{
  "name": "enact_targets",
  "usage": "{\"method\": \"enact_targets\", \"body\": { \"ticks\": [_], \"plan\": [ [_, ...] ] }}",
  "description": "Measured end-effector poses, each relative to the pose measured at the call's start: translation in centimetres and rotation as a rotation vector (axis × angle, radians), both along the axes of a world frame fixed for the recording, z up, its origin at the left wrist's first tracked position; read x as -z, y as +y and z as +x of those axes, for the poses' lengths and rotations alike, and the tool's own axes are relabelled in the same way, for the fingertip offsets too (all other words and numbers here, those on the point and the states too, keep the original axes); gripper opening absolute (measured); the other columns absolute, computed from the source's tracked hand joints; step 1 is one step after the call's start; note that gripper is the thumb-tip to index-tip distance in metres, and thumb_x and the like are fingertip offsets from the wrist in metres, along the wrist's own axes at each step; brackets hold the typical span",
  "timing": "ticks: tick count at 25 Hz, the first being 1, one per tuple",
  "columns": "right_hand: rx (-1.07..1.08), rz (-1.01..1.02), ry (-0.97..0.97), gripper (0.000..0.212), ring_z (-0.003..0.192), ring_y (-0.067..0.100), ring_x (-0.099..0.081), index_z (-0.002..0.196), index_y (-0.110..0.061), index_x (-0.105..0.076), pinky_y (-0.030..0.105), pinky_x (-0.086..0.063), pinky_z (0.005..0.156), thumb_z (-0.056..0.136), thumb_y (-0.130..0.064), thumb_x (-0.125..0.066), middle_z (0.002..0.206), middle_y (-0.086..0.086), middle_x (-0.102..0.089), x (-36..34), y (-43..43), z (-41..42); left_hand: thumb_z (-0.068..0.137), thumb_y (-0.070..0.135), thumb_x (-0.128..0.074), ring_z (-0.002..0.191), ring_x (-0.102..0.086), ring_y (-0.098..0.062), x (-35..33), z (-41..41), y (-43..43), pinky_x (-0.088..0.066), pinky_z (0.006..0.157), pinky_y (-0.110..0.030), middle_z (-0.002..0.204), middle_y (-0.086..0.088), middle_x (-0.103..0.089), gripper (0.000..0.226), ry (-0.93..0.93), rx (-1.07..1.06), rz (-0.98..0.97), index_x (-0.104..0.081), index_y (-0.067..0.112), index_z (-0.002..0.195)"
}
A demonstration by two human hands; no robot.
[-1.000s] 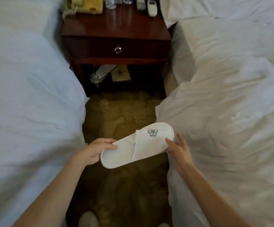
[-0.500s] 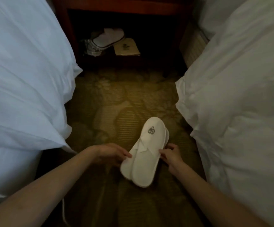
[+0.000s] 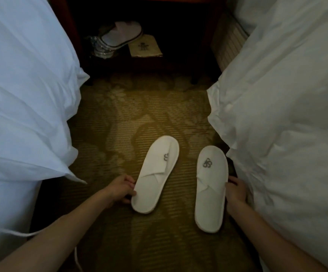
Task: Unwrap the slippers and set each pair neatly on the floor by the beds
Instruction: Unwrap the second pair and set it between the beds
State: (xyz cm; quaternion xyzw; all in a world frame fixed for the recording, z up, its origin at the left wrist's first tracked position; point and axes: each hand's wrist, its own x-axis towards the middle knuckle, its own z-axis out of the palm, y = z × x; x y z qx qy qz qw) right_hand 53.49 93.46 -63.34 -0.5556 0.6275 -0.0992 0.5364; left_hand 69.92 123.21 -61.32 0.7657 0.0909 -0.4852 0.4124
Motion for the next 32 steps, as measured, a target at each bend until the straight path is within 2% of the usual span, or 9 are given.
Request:
{"method": "enact_targets", "body": {
  "ticks": [4, 6, 10, 11, 14, 17, 19, 24, 32],
  "plan": [
    [-0.183, 0.002, -0.023, 0.031, 0.103, 0.025, -0.059, 0.122, -0.01, -0.066, 0.036, -0.05, 0.087, 0.094, -0.006, -0.054, 0.126, 0.014, -0.064, -0.2, 1.1, 1.6, 0.076, -0.018, -0.065, 0.078, -0.064, -0.023, 0.8, -4.4, -2.2, -0.058, 0.051, -0.032, 0.085, -0.011, -0.063, 0.067, 0.114, -0.228, -0.119, -0.031, 0.017, 0.122],
    [-0.319, -0.012, -0.102, 0.032, 0.103, 0.019, -0.059, 0.126, -0.01, -0.064, 0.029, -0.048, 0.084, 0.096, -0.006, -0.053, 0.127, 0.013, -0.064, -0.5, 0.7, 4.3, 0.079, -0.009, -0.068, 0.074, -0.064, -0.02, 1.5, -5.0, -3.3, -0.056, 0.053, -0.029, 0.082, -0.009, -0.063, 0.058, 0.065, -0.064, -0.117, -0.033, 0.011, 0.121],
    [-0.497, -0.161, -0.213, 0.042, 0.129, 0.019, -0.052, 0.14, -0.013, -0.053, 0.036, -0.042, 0.109, 0.098, -0.006, -0.053, 0.141, 0.006, -0.056, -1.6, 0.1, 8.4, 0.094, 0.022, -0.055, 0.067, -0.067, -0.018, 0.7, -2.7, -3.7, -0.059, 0.066, -0.036, 0.073, -0.002, -0.071, 0.007, -0.204, 0.286, 0.008, -0.059, 0.017, 0.095],
    [-0.498, -0.249, -0.193, 0.041, 0.13, 0.02, -0.052, 0.138, -0.015, -0.055, 0.037, -0.043, 0.107, 0.097, -0.012, -0.056, 0.141, 0.004, -0.056, -1.5, 0.1, 7.6, 0.095, 0.027, -0.051, 0.069, -0.067, -0.018, 0.3, -1.3, -3.4, -0.059, 0.073, -0.04, 0.074, -0.002, -0.072, 0.019, -0.349, 0.264, 0.078, -0.065, 0.016, 0.09],
    [-0.428, -0.366, -0.011, 0.048, 0.126, 0.021, -0.053, 0.133, -0.028, -0.054, 0.036, -0.043, 0.099, 0.089, -0.045, -0.063, 0.138, 0.001, -0.056, 0.4, 2.2, 0.7, 0.093, 0.037, -0.052, 0.098, -0.062, -0.025, -0.4, 4.0, -3.7, -0.054, 0.088, -0.045, 0.109, -0.008, -0.066, 0.034, -0.789, 0.1, 0.243, -0.06, 0.015, 0.117],
    [-0.6, -0.482, 0.232, 0.083, 0.137, 0.02, -0.038, 0.145, -0.033, -0.036, 0.045, -0.036, 0.112, 0.075, -0.064, -0.067, 0.152, -0.003, -0.038, 3.1, 5.7, -6.4, 0.092, 0.033, -0.056, 0.136, -0.034, -0.035, 0.1, 8.5, -5.6, -0.036, 0.108, -0.05, 0.148, -0.013, -0.04, 0.061, -0.777, 0.301, 0.234, -0.035, 0.013, 0.146],
    [-0.657, -0.559, 0.267, 0.087, 0.143, 0.022, -0.031, 0.151, -0.031, -0.027, 0.048, -0.031, 0.114, 0.079, -0.053, -0.07, 0.158, 0.0, -0.03, 4.3, 6.6, -8.6, 0.091, 0.034, -0.058, 0.139, -0.029, -0.036, 1.0, 9.3, -6.7, -0.031, 0.112, -0.049, 0.153, -0.013, -0.035, 0.068, -0.711, 0.474, 0.266, -0.029, 0.014, 0.149],
    [-0.648, -0.632, 0.132, 0.061, 0.134, 0.028, -0.044, 0.143, -0.017, -0.048, 0.045, -0.039, 0.111, 0.087, -0.012, -0.071, 0.148, 0.007, -0.049, 4.1, 4.1, -7.4, 0.084, 0.047, -0.061, 0.135, -0.032, -0.034, 2.1, 6.3, -6.0, -0.036, 0.104, -0.048, 0.148, -0.01, -0.038, 0.063, -0.816, 0.607, 0.362, -0.044, 0.023, 0.14],
    [-0.816, -0.521, 0.05, 0.044, 0.132, 0.027, -0.049, 0.14, -0.012, -0.053, 0.044, -0.041, 0.111, 0.096, -0.011, -0.058, 0.143, 0.011, -0.054, 1.0, 0.2, -1.7, 0.083, 0.052, -0.06, 0.13, -0.041, -0.029, 1.9, 1.9, -6.0, -0.044, 0.097, -0.047, 0.143, -0.008, -0.042, 0.071, -0.815, 0.592, 0.338, -0.036, 0.021, 0.142]
  ]
}}
